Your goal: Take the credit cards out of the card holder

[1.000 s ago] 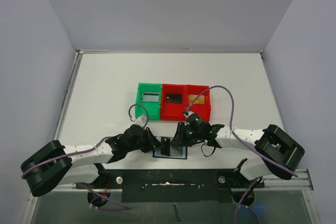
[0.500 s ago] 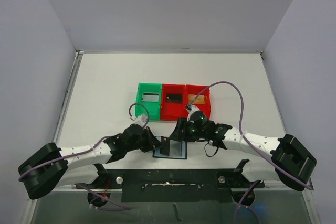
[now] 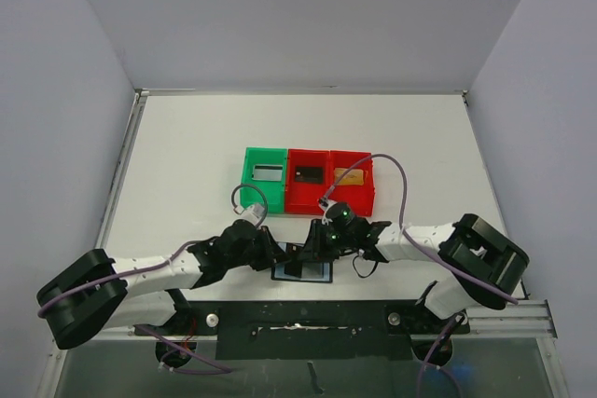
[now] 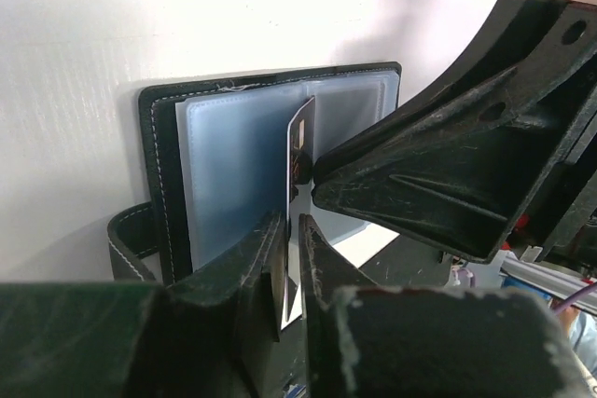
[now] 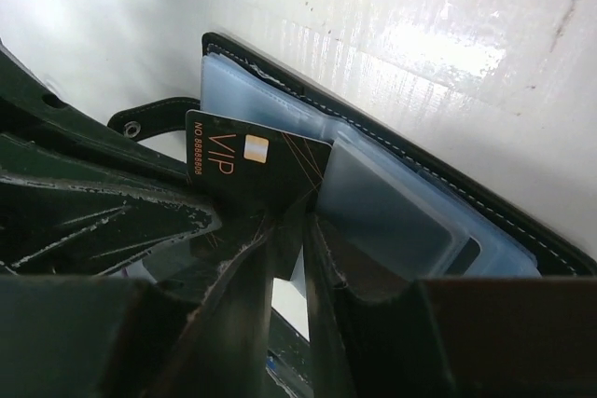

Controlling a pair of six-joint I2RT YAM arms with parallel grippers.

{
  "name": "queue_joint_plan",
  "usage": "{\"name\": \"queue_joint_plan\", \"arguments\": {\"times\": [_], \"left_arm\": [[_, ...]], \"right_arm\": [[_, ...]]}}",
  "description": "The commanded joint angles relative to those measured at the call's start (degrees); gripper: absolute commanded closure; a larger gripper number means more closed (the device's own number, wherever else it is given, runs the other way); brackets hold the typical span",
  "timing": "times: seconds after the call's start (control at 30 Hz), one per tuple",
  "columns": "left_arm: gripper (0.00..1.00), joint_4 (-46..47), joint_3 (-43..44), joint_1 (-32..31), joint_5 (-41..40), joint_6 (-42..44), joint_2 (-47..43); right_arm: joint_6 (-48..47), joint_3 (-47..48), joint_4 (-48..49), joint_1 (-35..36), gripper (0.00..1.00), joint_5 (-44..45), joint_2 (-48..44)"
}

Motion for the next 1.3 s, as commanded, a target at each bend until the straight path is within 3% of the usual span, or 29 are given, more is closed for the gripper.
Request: {"name": "queue_joint_plan", "arguments": {"times": [0.0, 0.13, 0.27, 0.33, 0.77, 1.03, 1.27], "left_arm": [[0.86, 4.3, 1.8, -0.4, 1.9, 1.1, 0.7], [0.85, 7.0, 1.8, -0.4, 4.2, 1.3, 2.6], [1.00, 4.5, 2.4, -0.5, 2.6, 1.3, 2.4], [1.00, 2.6, 2.5, -0.5, 1.1, 1.2, 1.2], [1.00, -7.1, 3.3, -0.3, -4.0, 3.1, -11.4], [1.00, -3.8, 2.6, -0.2, -5.3, 5.1, -17.7], [1.00, 6.7, -0.5, -0.2, -3.6, 5.0, -21.4]], "right_arm": [[0.7, 1.0, 0.8, 0.5, 0.79, 0.3, 1.3], [1.3, 0.1, 2.0, 0.5, 0.80, 0.5, 0.6], [0.4, 0.7, 1.2, 0.5, 0.80, 0.8, -0.9], [-0.4, 1.7, -0.2, 0.5, 0.78, 1.8, -2.6], [-4.0, 1.1, -8.2, -3.4, 0.36, 13.0, -19.4], [-6.7, -8.3, 3.8, -5.6, 0.16, 16.0, -30.6], [-7.4, -12.5, 9.0, -7.6, 0.15, 14.5, -37.7]]}}
